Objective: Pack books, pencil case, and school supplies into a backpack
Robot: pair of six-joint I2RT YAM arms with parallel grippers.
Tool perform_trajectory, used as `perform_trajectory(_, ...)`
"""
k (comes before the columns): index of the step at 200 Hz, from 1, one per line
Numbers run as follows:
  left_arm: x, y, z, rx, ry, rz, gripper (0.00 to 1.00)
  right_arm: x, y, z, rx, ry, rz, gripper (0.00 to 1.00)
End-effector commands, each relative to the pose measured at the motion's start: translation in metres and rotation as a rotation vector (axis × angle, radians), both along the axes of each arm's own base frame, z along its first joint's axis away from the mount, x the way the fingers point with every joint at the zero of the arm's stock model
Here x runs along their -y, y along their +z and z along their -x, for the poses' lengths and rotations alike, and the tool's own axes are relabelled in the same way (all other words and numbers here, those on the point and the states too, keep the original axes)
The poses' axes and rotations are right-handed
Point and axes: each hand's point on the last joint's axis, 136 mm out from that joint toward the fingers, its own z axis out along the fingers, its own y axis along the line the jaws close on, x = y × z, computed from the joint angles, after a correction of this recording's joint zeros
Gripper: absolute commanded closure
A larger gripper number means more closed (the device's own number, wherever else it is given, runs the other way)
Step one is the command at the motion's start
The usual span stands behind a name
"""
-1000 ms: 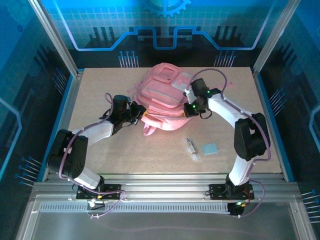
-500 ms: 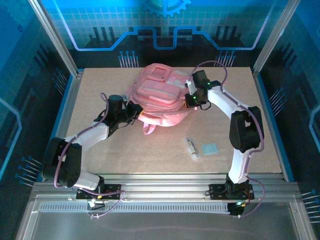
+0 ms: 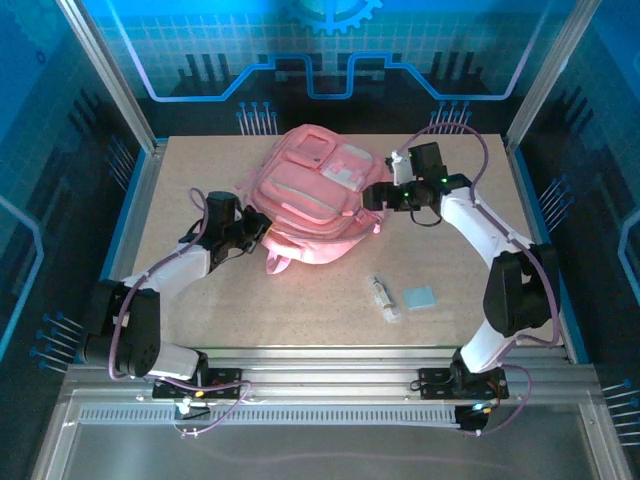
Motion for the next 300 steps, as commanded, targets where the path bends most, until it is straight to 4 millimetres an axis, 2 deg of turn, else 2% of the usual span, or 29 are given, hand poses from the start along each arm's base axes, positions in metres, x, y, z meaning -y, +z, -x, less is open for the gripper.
perform_trajectory(1, 0.007, 0.005, -0.002, 0.061, -0.022, -0.014, 1.0, -0.037, 0.002, -0.006, 0.018, 0.04, -0.069, 0.19)
perform_trajectory(40, 0.018, -0.005, 0.0, 0.049, -0.031, 0.006, 1.0, -0.064, -0.015, -0.025, 0.008, 0.044, -0.077, 0.18)
perform_trajectory(66, 0.027, -0.007, 0.0, 0.053, -0.048, 0.01, 1.0, -0.081, -0.028, -0.024, -0.039, 0.076, -0.099, 0.18)
perform_trajectory(100, 0.04, -0.008, -0.005, 0.067, -0.064, 0.018, 1.0, -0.102, -0.04, 0.008, -0.099, 0.121, -0.103, 0.18)
perform_trajectory(147, 0.054, -0.017, -0.011, 0.052, -0.088, 0.023, 1.0, -0.133, -0.032, 0.072, -0.149, 0.195, -0.128, 0.22)
perform_trajectory(176, 0.051, -0.018, -0.009, 0.054, -0.099, -0.015, 1.0, -0.129, -0.032, 0.086, -0.182, 0.183, -0.118, 0.24)
perform_trajectory(214, 0.032, -0.003, 0.003, 0.075, -0.146, -0.208, 1.0, -0.085, -0.028, 0.064, -0.136, 0.067, -0.008, 0.24)
perform_trajectory(242, 0.024, 0.026, 0.013, 0.149, -0.223, -0.358, 0.78, -0.051, -0.019, 0.035, -0.094, -0.045, 0.027, 0.24)
perform_trajectory(258, 0.033, 0.042, 0.018, 0.192, -0.307, -0.436, 0.65, -0.04, -0.019, 0.016, -0.094, -0.092, 0.013, 0.25)
perform_trajectory(271, 0.044, 0.051, 0.021, 0.216, -0.376, -0.493, 0.58, -0.037, -0.021, 0.001, -0.105, -0.114, -0.014, 0.32)
perform_trajectory(300, 0.078, 0.058, 0.022, 0.263, -0.494, -0.52, 0.54, -0.047, -0.03, -0.027, -0.129, -0.132, -0.084, 0.53)
